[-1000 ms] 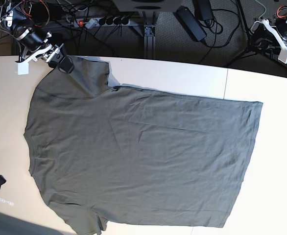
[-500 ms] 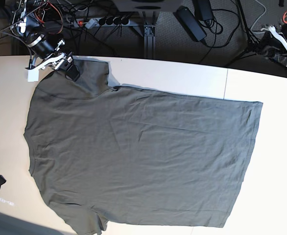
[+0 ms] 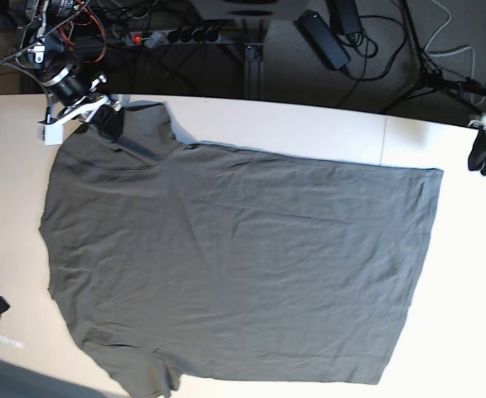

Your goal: Fold the T-shirt properly

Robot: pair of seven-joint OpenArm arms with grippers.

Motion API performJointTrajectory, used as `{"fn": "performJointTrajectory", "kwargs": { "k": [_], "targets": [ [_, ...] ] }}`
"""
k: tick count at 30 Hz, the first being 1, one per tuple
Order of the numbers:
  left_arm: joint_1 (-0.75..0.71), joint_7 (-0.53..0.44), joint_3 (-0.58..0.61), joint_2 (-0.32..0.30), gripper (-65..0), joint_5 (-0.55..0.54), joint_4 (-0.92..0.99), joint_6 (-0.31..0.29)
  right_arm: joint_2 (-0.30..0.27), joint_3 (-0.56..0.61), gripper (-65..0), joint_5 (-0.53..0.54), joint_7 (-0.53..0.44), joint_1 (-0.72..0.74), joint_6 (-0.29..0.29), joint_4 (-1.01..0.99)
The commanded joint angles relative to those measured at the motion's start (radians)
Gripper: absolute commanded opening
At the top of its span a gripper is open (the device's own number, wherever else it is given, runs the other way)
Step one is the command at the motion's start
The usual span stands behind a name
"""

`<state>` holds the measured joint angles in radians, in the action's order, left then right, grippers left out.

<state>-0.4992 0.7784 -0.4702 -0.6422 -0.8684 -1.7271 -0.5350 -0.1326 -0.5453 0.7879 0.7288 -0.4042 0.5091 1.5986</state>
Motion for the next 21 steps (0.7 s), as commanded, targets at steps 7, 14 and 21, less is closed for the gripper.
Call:
{"fn": "performJointTrajectory", "kwargs": {
  "k": [7,14,21],
  "targets": [
    [0.255,0.009,0.198,-0.023,-42.0,-0.023,0.294,0.008,-0.009,-0.006,-65.0,-0.008,-0.014,-0.001,0.09,0.013],
    [0.352,0.039,0.297,-0.021,-42.0,-0.056,0.409,0.006,-0.009,-0.006,-65.0,-0.011,-0.014,-0.003,0.09,0.013],
    [0.352,0.04,0.346,0.006,-42.0,-0.053,0.409,-0.011,-0.013,-0.006,-65.0,-0.011,-0.013,-0.003,0.09,0.013]
  ]
}}
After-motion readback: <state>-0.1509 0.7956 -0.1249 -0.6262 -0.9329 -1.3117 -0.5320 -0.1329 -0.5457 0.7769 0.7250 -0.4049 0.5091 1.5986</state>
